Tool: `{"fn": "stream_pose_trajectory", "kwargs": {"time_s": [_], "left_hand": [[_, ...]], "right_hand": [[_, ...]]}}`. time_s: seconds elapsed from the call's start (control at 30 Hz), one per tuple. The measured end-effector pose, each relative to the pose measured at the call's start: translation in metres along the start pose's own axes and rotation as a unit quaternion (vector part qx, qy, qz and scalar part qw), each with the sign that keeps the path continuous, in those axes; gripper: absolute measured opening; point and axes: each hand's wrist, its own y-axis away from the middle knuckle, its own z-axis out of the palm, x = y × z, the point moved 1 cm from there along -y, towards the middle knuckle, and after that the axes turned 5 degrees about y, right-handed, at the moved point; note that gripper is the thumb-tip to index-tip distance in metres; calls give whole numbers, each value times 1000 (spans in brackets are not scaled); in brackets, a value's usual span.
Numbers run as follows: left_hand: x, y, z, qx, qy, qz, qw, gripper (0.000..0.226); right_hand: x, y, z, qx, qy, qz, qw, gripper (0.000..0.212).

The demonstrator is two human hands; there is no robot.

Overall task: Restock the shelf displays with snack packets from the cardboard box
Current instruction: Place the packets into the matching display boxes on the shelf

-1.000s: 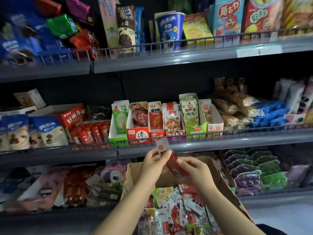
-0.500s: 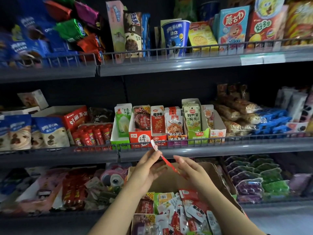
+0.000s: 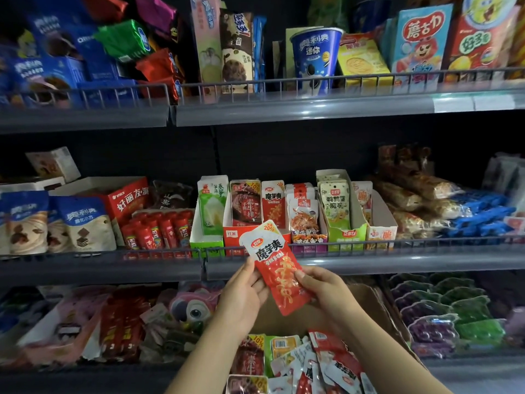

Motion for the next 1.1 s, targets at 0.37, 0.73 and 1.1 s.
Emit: {"fn": "stream_pose_trajectory", "kwargs": {"time_s": [0.37,0.73,1.1], "left_hand": [[7,-43,-20,70,-69,23,995,19],[12,-80,-20,88,-218,131,963,24],[11,-104,-24,45,-369,255,893,20]], "right_hand": [[-1,-45,14,-28,48,13,998,5],[-21,-84,21,3,112,-41,993,12],[-62,-122,8,-27,182,50,982,32]]}}
